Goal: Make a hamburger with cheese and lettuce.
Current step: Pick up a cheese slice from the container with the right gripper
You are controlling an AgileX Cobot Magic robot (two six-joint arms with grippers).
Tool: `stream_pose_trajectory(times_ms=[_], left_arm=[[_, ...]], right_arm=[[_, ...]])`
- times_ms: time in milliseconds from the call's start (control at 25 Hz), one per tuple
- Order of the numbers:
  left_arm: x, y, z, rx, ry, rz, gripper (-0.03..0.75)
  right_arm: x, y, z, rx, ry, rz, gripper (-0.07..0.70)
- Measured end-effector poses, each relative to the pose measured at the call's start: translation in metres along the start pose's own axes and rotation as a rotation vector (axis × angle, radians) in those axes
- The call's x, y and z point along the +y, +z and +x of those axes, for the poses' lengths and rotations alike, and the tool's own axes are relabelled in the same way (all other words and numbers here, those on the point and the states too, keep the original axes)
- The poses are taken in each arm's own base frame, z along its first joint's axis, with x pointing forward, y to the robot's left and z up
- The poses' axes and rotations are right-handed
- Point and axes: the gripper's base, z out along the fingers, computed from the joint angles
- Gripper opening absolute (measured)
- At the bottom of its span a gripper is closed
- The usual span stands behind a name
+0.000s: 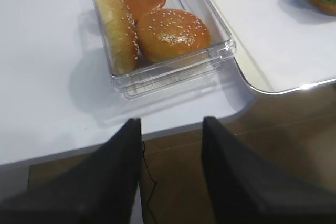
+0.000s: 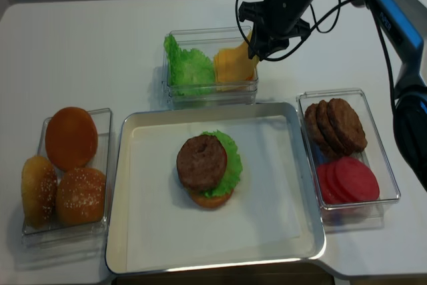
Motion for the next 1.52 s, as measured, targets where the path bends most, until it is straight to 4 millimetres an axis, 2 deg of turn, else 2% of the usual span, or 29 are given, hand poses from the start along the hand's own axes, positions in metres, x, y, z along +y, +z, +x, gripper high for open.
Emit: stream_pose_trajectory(times_ms=[1200,1520], left_arm=[[0.0000,0.0000,0.0000,0.000,0.000,0.000,0.288],[0.0000,0.0000,0.0000,0.000,0.000,0.000,0.288]], right_arm=[[-0.0037,0.0092,0.0001,0.018,0.009,0.000,0.207],[-0.0037,0.0092,0.0001,0.018,0.009,0.000,0.089]])
